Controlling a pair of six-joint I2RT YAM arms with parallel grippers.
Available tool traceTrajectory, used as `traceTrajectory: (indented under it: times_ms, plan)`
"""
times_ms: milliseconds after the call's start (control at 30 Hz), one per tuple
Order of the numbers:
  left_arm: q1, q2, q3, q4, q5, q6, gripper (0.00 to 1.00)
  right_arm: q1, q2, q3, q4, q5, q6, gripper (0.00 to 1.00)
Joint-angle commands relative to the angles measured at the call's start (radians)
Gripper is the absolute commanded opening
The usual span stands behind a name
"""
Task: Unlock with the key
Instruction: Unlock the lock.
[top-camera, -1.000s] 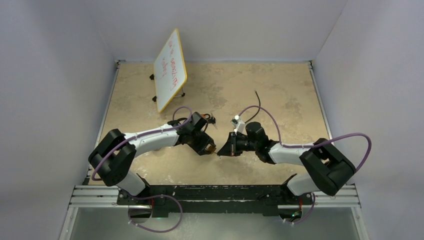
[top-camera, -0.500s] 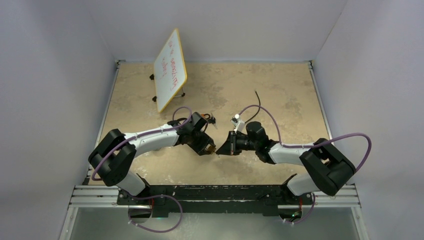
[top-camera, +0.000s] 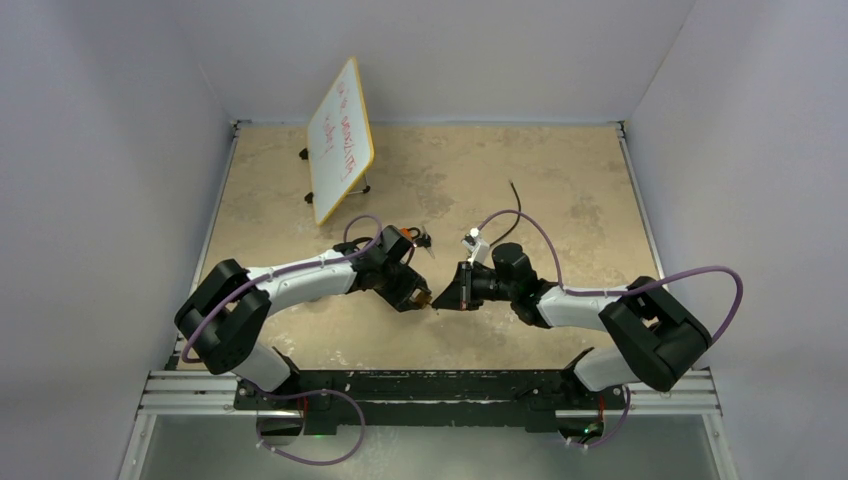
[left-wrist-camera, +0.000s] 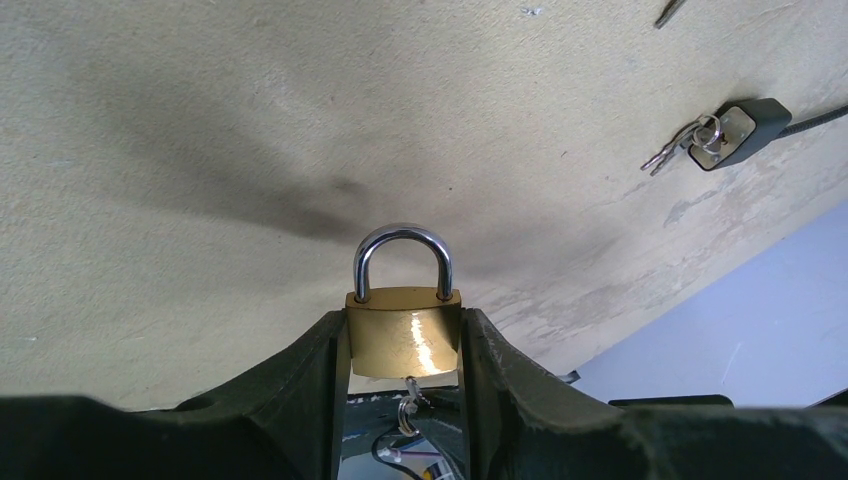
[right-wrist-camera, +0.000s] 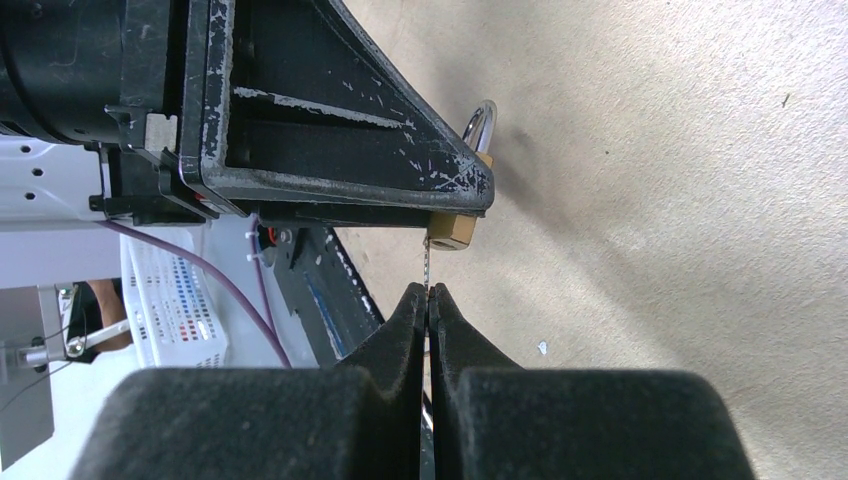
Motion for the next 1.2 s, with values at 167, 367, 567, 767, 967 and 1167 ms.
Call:
traceTrajectory:
  times_ms: [167, 367, 567, 767, 967, 1167]
  plan:
    - [0.004, -0.044, -0.002, 0.038, 0.014, -0.023, 0.20, 0.006, -0.002, 0.002, 0.011, 0.007, -0.025, 0.00]
    - [0.004, -0.044, -0.001, 0.039, 0.013, -0.025, 0.20, 0.005, -0.004, 0.002, -0.011, 0.001, -0.041, 0.00]
    - [0.004, -0.043, 0.003, 0.035, 0.010, -0.023, 0.20, 0.006, -0.003, 0.007, -0.035, 0.006, -0.049, 0.00]
    - [0.004, -0.045, 0.000, 0.034, 0.004, -0.022, 0.20, 0.005, -0.050, -0.001, -0.057, -0.001, -0.067, 0.00]
    - [0.004, -0.046, -0.009, 0.045, 0.008, -0.025, 0.20, 0.006, -0.086, -0.012, -0.061, -0.006, -0.068, 0.00]
    - [0.003, -0.048, -0.006, 0.048, 0.010, -0.025, 0.20, 0.007, -0.054, -0.002, -0.054, -0.001, -0.060, 0.00]
